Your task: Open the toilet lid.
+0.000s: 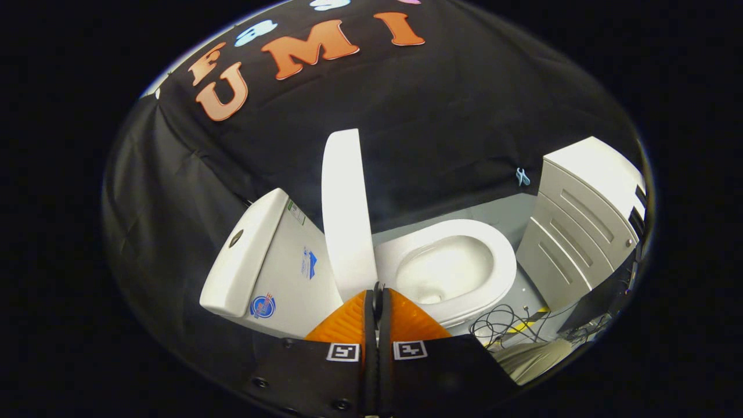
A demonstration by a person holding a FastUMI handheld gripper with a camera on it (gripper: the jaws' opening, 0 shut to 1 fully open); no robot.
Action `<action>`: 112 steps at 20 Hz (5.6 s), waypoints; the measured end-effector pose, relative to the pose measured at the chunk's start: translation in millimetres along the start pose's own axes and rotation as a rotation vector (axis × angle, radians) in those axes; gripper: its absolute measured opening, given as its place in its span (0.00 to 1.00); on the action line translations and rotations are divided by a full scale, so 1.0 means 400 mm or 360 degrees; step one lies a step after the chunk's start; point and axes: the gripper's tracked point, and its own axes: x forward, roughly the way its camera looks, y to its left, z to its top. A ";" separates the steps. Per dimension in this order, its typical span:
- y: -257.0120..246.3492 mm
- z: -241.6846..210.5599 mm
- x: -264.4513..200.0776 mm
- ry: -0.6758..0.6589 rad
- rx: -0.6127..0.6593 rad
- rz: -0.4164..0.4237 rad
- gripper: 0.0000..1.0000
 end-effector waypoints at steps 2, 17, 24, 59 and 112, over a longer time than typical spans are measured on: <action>0.032 -0.002 -0.005 -0.0017 -0.0073 -0.0027 0.08; 0.218 -0.049 -0.013 -0.0080 -0.0354 -0.0077 0.08; 0.286 -0.077 -0.007 -0.0075 -0.0441 -0.0036 0.08; 0.379 -0.043 -0.067 -0.0226 -0.0656 0.0110 0.48; -0.284 0.595 -0.500 -0.0920 -0.0446 0.0054 0.97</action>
